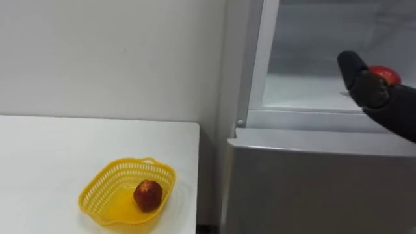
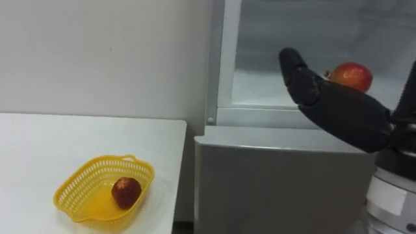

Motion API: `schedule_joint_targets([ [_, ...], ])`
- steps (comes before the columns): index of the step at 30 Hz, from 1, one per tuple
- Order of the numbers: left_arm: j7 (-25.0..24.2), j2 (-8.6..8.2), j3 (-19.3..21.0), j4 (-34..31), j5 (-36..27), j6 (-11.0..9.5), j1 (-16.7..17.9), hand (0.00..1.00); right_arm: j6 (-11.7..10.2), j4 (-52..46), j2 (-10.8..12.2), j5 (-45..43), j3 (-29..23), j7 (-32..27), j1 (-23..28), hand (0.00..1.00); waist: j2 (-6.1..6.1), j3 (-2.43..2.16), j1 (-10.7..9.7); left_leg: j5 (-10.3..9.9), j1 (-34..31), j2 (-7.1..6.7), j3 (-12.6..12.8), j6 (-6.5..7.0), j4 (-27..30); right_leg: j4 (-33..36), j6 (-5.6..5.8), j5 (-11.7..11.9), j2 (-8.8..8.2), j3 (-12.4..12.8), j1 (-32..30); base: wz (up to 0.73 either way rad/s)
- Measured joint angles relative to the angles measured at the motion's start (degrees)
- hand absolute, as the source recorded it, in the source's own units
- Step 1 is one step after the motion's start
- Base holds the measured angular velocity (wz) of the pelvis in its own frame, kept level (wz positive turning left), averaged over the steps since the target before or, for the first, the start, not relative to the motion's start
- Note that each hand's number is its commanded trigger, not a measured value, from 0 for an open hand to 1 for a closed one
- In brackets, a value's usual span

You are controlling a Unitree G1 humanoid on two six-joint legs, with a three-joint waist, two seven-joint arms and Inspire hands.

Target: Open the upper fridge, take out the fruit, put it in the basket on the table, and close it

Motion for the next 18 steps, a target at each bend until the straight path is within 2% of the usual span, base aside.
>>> schedule_joint_targets([
  [6, -1.2, 0.08, 0.0, 0.0, 0.0, 0.0, 0.3, 0.0, -0.1, 0.1, 0.0, 0.6, -0.4, 1.9, 2.9, 0.0, -0.37, -0.09, -0.7, 0.0, 0.4, 0.2, 0.5, -0.02, -0.4, -0.6, 0.0, 0.0, 0.31, 0.4, 0.2, -0.03],
  [9, -1.2, 0.09, 0.0, -0.1, 0.0, 0.0, 0.4, 0.0, -0.1, 1.2, 0.0, 1.5, -1.1, 3.7, 3.3, 0.0, -0.13, 0.09, -1.3, 0.0, 0.5, 0.21, 0.1, -0.01, -0.4, -0.7, 0.0, 0.0, 0.27, -0.1, 0.6, 0.08],
  [12, -1.2, 0.01, 0.0, -0.2, 0.0, 0.0, 0.6, 0.0, 1.0, 2.4, 0.0, 2.0, -1.9, 4.7, 3.6, 0.0, 0.09, 0.28, -1.3, 0.0, 0.7, 0.25, 0.1, -0.03, -0.5, -0.9, 0.0, 0.0, 0.29, -0.2, 0.8, 0.0],
  [15, -1.2, 0.03, 0.0, -0.3, 0.0, 0.1, 1.0, 0.0, 1.1, 4.0, -0.2, 2.6, -2.0, 4.6, 3.8, 0.0, 0.1, 0.19, -1.8, 0.0, 0.7, 0.25, -0.1, -0.04, -0.5, -1.3, 0.0, 0.0, 0.3, -0.3, 1.0, 0.0],
  [18, -1.2, 0.04, -0.1, -0.1, -0.4, 0.1, 1.4, 0.0, 2.3, 5.1, -0.2, 3.6, -2.2, 4.6, 3.9, 0.0, -0.01, 0.11, -1.9, 0.0, 0.5, 0.22, -0.3, -0.04, -0.5, -1.5, 0.0, 0.0, 0.31, -0.5, 1.1, 0.03],
])
